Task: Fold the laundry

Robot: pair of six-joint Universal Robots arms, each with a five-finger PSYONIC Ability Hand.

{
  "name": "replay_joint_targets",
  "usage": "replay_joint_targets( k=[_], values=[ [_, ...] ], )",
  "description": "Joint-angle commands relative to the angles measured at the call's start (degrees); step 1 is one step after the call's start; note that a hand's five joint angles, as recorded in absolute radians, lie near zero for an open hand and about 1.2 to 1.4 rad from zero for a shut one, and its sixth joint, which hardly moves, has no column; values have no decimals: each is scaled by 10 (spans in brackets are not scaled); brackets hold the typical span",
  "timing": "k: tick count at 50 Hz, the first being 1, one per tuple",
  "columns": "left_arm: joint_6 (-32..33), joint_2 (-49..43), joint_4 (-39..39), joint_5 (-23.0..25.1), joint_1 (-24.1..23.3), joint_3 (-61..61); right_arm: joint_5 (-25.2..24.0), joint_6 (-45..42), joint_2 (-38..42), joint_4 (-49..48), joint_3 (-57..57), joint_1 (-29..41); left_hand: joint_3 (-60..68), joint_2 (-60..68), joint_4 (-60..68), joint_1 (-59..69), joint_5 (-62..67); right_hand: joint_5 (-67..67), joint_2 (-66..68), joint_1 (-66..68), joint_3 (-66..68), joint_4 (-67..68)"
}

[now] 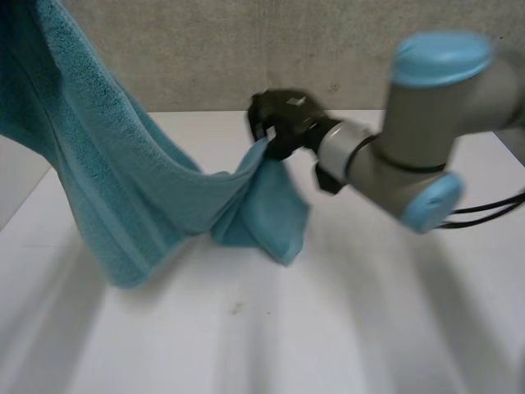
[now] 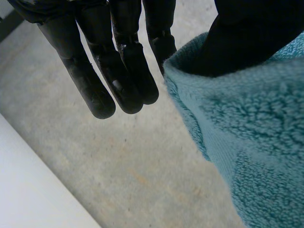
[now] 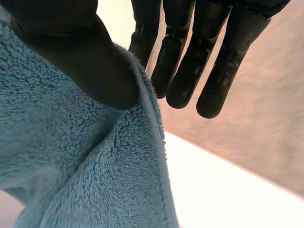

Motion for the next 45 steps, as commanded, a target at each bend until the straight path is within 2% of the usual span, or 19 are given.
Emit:
replay_joint_targets(
  k=[1, 5, 9, 12, 17, 21, 23, 28, 30, 33, 36, 38, 39, 42, 43, 45],
  values=[
    [-1, -30, -2, 0, 37, -18, 69, -220, -285, -47, 247, -46, 115, 111, 115, 140, 150, 139, 124, 234, 122, 118],
    [-1, -47, -8, -1, 37, -30, 121, -285, -405, -69, 334, -48, 115, 111, 115, 140, 150, 139, 124, 234, 122, 118],
    [-2, -64, -9, -2, 28, -45, 165, -349, -488, -51, 389, -47, 115, 111, 115, 140, 150, 139, 124, 234, 122, 118],
    [-1, -88, -19, -1, 17, -66, 193, -404, -509, -20, 418, -47, 115, 111, 115, 140, 150, 139, 124, 234, 122, 118],
    [-1, -154, -71, -2, -6, -80, 227, -471, -495, 48, 439, -38, 115, 111, 115, 140, 150, 139, 124, 234, 122, 118],
    [2, -212, -106, -3, -20, -78, 231, -496, -407, 89, 451, -38, 115, 111, 115, 140, 150, 139, 124, 234, 122, 118],
    [5, -257, -124, -5, -26, -72, 231, -496, -392, 89, 451, -38, 115, 111, 115, 140, 150, 139, 124, 234, 122, 118],
    [7, -338, -126, -4, -30, -54, 230, -493, -294, 73, 432, -40, 115, 111, 115, 140, 150, 139, 124, 234, 122, 118],
    [7, -394, -117, -5, -30, -16, 231, -491, -229, 48, 405, -46, 115, 111, 115, 140, 150, 139, 124, 234, 122, 118],
    [7, -430, -108, -6, -33, 24, 233, -491, -177, 34, 366, -49, 115, 111, 115, 140, 150, 139, 124, 234, 122, 118],
    [7, -461, -97, -6, -35, 74, 236, -491, -133, 22, 308, -58, 115, 111, 115, 140, 150, 139, 124, 234, 122, 118],
    [6, -491, -79, -7, -35, 158, 238, -491, -109, 14, 266, -72, 115, 111, 115, 140, 150, 139, 124, 234, 122, 118],
    [6, -495, -73, -9, -35, 182, 255, -490, -72, -7, 160, -82, 115, 111, 115, 140, 150, 139, 124, 234, 122, 118],
    [5, -499, -57, -14, -35, 231, 266, -489, -63, -25, 93, -83, 115, 111, 115, 140, 150, 139, 124, 234, 122, 118],
    [3, -498, -29, -22, -36, 277, 276, -488, -62, -70, 0, -85, 115, 111, 115, 140, 150, 139, 124, 234, 122, 118],
    [-7, -479, 58, -32, -40, 334, 280, -486, -62, -111, -48, -88, 115, 111, 115, 140, 150, 139, 124, 234, 122, 118]
  ],
)
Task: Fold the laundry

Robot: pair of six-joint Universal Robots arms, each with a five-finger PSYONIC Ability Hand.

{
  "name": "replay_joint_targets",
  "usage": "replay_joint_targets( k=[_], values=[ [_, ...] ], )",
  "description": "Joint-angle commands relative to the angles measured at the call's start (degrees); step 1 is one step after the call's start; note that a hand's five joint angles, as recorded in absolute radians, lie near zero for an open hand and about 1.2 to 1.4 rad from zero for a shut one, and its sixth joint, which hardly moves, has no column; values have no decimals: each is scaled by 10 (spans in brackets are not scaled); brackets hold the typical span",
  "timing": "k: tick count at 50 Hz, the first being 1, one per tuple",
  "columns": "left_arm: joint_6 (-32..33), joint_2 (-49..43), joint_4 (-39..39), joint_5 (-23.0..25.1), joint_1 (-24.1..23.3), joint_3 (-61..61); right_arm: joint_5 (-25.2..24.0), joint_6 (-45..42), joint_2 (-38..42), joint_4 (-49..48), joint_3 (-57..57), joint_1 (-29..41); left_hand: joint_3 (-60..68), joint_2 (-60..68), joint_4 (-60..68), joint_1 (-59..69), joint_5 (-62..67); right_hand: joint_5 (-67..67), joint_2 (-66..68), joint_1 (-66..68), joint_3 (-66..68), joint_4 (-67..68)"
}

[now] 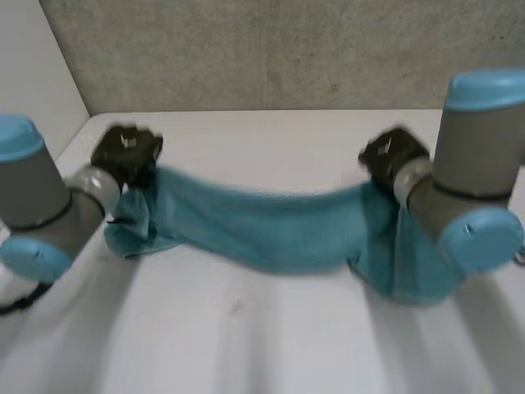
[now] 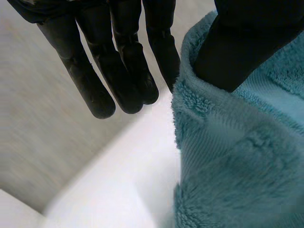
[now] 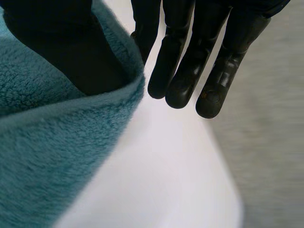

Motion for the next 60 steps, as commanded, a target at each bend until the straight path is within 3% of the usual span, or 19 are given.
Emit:
replay_joint_targets(
  k=[1, 3, 6, 10, 16, 21, 26, 35, 36, 37, 39, 42, 44, 54, 60],
  values=[
    [-15, 18, 167, -22, -6, 186, 32, 4, 32, -135, -278, -13, 115, 111, 115, 140, 150, 134, 123, 234, 119, 116],
    [-33, 50, 250, -21, -5, 188, 32, 8, 17, -205, -280, -13, 115, 111, 115, 140, 150, 134, 123, 234, 119, 116],
    [-58, 72, 307, -15, -2, 187, 29, 16, -55, -269, -220, -12, 115, 111, 115, 140, 150, 134, 123, 234, 119, 116],
    [-93, 93, 288, -12, 4, 169, 11, 21, -137, -296, -93, -12, 115, 111, 115, 140, 150, 134, 123, 234, 119, 116],
    [-100, 120, 251, 4, 21, 76, -12, 23, -169, -286, 49, -15, 115, 111, 115, 140, 150, 134, 123, 234, 119, 116],
    [-97, 140, 248, 25, 28, -74, -21, 25, -214, -255, 219, -17, 115, 111, 115, 140, 150, 134, 123, 234, 119, 116],
    [-95, 141, 251, 46, 29, -203, -43, 51, -208, -256, 300, -28, 115, 111, 115, 140, 150, 134, 123, 234, 119, 116],
    [-86, 89, 245, 42, 25, -260, -112, 151, -126, -255, 343, -98, 115, 111, 115, 140, 150, 134, 123, 234, 119, 116],
    [-84, 86, 245, 41, 25, -260, -119, 183, -114, -255, 344, -109, 115, 111, 115, 140, 150, 73, 62, 173, 58, 55],
    [-82, 85, 245, 40, 25, -260, -123, 230, -104, -256, 350, -120, 115, 111, 115, 140, 150, -208, -219, -107, -222, -225],
    [-75, 85, 245, 39, 27, -260, -121, 254, -104, -255, 352, -131, 115, 111, 115, 140, 150, -303, -314, -202, -317, -320],
    [-72, 85, 244, 38, 30, -261, -121, 284, -104, -254, 358, -152, 115, 111, 115, 140, 150, -330, -341, -229, -345, -347],
    [-73, 86, 244, 38, 31, -262, -123, 310, -108, -254, 374, -179, 115, 111, 115, 140, 150, -417, -428, -316, -432, -434],
    [-72, 86, 244, 37, 33, -264, -137, 356, -145, -259, 444, -245, 115, 111, 115, 140, 150, -461, -472, -361, -476, -479],
    [-73, 86, 244, 37, 35, -266, -192, 356, -143, -256, 457, -293, 115, 111, 115, 140, 150, -453, -464, -352, -467, -470]
  ],
)
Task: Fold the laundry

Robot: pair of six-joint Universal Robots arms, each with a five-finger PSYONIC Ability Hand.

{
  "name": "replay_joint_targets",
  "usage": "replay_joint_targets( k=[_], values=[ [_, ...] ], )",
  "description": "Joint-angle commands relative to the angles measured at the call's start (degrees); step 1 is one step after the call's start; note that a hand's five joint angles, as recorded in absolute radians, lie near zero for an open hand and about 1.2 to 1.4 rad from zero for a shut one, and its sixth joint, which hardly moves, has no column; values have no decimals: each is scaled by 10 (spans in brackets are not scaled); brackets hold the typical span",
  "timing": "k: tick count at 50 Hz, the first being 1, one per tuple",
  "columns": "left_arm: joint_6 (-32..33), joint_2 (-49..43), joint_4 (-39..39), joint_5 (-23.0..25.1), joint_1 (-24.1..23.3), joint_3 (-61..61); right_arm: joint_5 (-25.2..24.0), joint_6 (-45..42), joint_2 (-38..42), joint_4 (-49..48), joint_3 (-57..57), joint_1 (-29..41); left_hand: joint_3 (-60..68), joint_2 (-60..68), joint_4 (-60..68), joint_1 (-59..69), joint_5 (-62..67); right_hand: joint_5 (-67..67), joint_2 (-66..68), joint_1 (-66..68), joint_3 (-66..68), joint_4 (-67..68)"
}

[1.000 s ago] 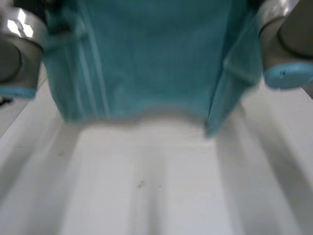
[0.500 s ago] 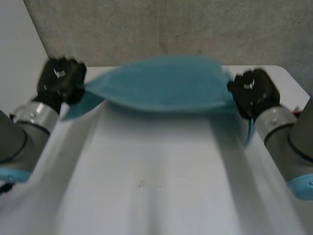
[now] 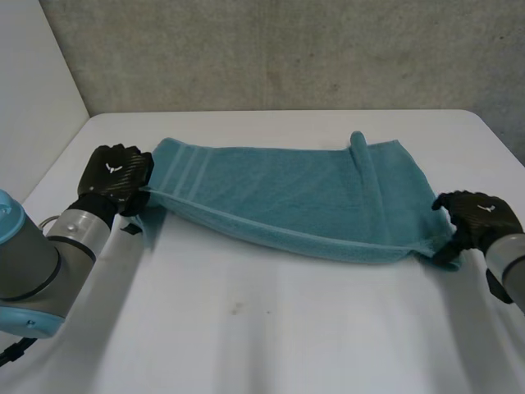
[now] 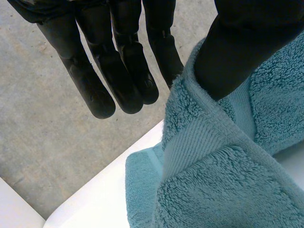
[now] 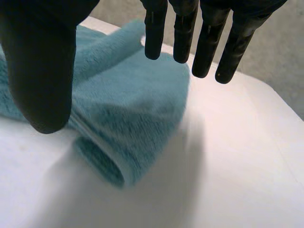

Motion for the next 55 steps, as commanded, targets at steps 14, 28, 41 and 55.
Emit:
replay_joint_targets(
  k=[14, 28, 41, 55],
  values=[
    [-1, -1, 1, -1, 7, -3, -113, 4, 13, 0, 17, -78, 115, 110, 113, 140, 150, 69, 52, 84, 58, 66],
    [-1, -2, 0, 0, 8, -3, -118, 4, 73, 3, -20, -77, 115, 110, 113, 140, 150, 274, 257, 289, 263, 271],
    [1, -36, -30, 4, 10, 4, -116, 10, 30, -38, -15, -83, -173, -177, -174, -148, -138, 593, 577, 609, 582, 590],
    [9, -54, -55, 1, 21, 10, -112, 7, -65, -74, 6, -175, -243, -248, -245, -218, -208, 593, 577, 609, 582, 590]
  ],
)
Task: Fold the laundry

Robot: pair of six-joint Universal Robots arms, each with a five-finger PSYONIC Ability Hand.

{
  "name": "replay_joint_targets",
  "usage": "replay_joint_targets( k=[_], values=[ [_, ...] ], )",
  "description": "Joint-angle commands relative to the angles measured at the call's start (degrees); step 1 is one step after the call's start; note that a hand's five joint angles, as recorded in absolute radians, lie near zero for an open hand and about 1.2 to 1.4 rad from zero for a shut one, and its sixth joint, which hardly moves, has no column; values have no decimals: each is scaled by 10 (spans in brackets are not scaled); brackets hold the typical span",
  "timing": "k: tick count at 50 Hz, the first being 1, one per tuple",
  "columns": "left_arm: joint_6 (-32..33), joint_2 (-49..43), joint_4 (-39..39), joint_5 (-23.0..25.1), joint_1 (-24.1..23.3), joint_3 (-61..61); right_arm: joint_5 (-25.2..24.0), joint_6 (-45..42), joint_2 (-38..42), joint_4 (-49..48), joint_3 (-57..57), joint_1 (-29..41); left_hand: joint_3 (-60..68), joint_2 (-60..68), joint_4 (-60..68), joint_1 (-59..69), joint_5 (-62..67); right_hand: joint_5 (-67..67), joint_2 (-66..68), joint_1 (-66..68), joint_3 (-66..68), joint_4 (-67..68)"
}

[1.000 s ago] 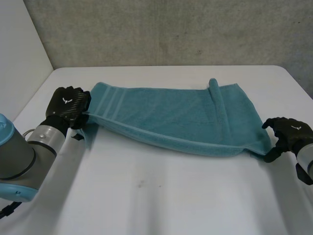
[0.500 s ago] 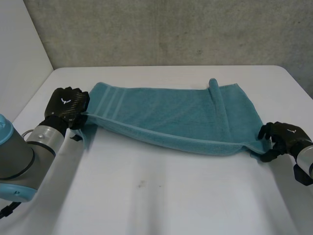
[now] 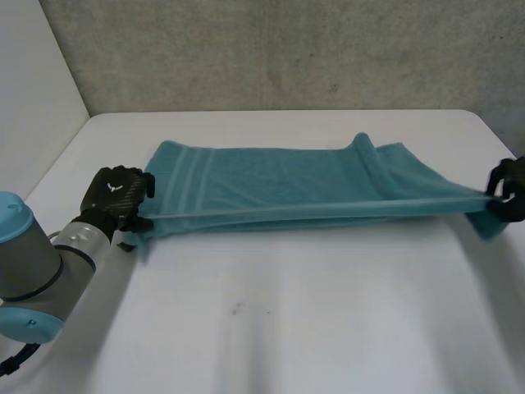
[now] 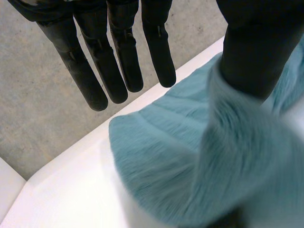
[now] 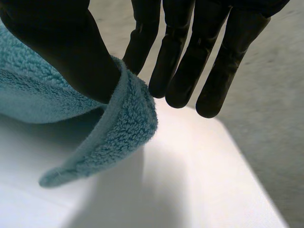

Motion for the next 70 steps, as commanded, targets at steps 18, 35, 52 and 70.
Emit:
replay_joint_targets(
  k=[18, 35, 52, 70],
  values=[
    [94, 15, -92, -34, 1, -8, 3, -5, -20, 1, 4, -48, 393, 396, 399, 390, 405, 153, 125, 257, 121, 117],
    [114, 368, -170, -63, 15, 3, -6, -180, -212, 271, -134, -49, 393, 396, 399, 390, 405, 153, 125, 257, 121, 117],
    [124, 254, -281, -22, 25, 2, 43, -448, -77, 505, -194, 52, 393, 396, 399, 390, 405, 153, 125, 257, 121, 117],
    [168, 6, -229, -106, -29, 480, 260, -377, 149, 254, -651, 209, 393, 396, 399, 390, 405, 153, 125, 257, 121, 117]
  ],
)
